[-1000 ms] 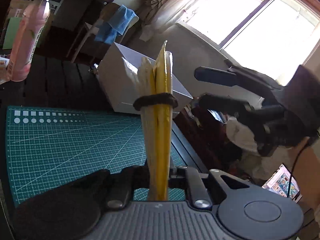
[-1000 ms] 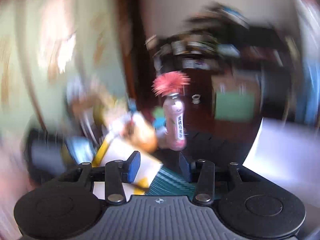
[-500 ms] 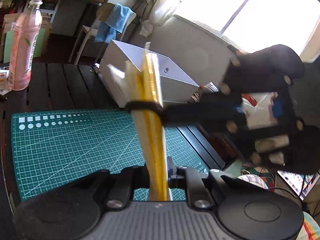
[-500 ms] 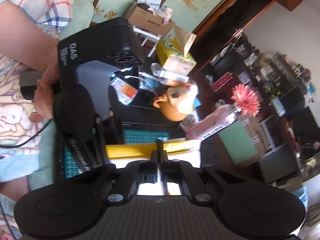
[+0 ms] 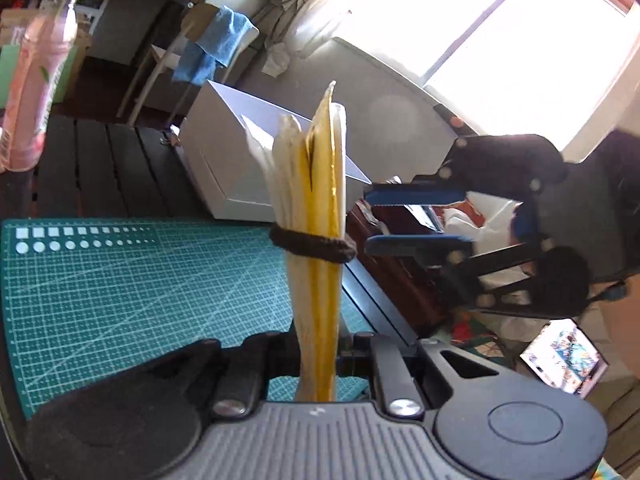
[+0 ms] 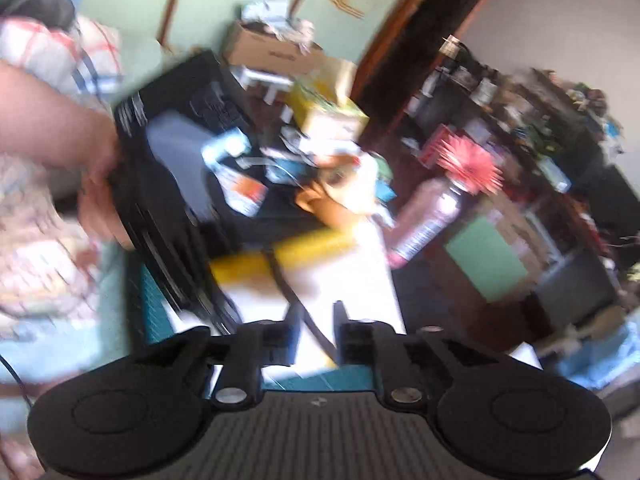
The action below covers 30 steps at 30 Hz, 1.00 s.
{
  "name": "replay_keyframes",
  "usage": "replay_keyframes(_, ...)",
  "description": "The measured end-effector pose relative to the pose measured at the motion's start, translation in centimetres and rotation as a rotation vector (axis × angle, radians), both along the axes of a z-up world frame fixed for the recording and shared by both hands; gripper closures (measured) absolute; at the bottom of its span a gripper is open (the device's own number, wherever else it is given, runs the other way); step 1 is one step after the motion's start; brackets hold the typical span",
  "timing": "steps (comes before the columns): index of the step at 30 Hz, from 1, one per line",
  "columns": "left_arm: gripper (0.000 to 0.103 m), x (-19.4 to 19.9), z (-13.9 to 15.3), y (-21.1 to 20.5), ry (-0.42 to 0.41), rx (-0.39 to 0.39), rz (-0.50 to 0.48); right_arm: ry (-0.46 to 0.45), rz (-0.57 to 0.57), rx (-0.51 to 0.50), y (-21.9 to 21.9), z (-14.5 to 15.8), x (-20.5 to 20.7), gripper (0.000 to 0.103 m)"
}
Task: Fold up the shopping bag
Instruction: 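Adjust the band around the bag's middle with the right gripper while the left gripper holds the bag, then move the right gripper to the banded bag beside the left gripper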
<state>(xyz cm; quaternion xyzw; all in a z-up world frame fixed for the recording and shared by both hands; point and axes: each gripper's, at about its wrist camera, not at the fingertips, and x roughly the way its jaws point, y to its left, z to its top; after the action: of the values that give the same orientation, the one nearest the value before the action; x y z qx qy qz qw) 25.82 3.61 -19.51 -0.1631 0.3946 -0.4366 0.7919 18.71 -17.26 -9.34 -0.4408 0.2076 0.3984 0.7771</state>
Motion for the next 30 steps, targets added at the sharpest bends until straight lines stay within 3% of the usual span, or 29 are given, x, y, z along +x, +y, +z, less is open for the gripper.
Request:
replay_keyframes(8, 0.091, -0.8, 0.0, 0.0, 0.023, -0.024, -0.05, -0.03, 0.111, -0.14, 1.1, -1.5, -0.4, 0.083)
replay_keyframes(9, 0.091, -0.7, -0.1, 0.1, 0.027, -0.031, -0.045, -0.019, 0.11, -0.136, 1.1, -1.3, -0.3, 0.088)
replay_keyframes(10, 0.091, -0.5, -0.1, 0.2, 0.033, -0.04, -0.041, -0.009, 0.109, -0.132, 1.1, -1.2, -0.2, 0.1)
replay_keyframes(17, 0.091, 0.5, -0.1, 1.6, 0.066, -0.127, 0.01, 0.078, 0.093, -0.068, 1.1, -0.5, 0.2, 0.1)
replay_keyframes(23, 0.091, 0.6, 0.0, 1.4, 0.054, -0.098, 0.007, 0.152, 0.058, 0.016, 0.6, -0.6, -0.3, 0.101)
replay_keyframes(28, 0.091, 0.6, 0.1, 1.4, 0.051, -0.092, 0.013, 0.171, 0.028, 0.013, -0.3, -0.9, -0.6, 0.102)
replay_keyframes(30, 0.091, 0.5, 0.2, 1.3, 0.052, -0.095, 0.004, 0.168, -0.007, 0.076, -1.0, 0.0, -0.3, 0.099)
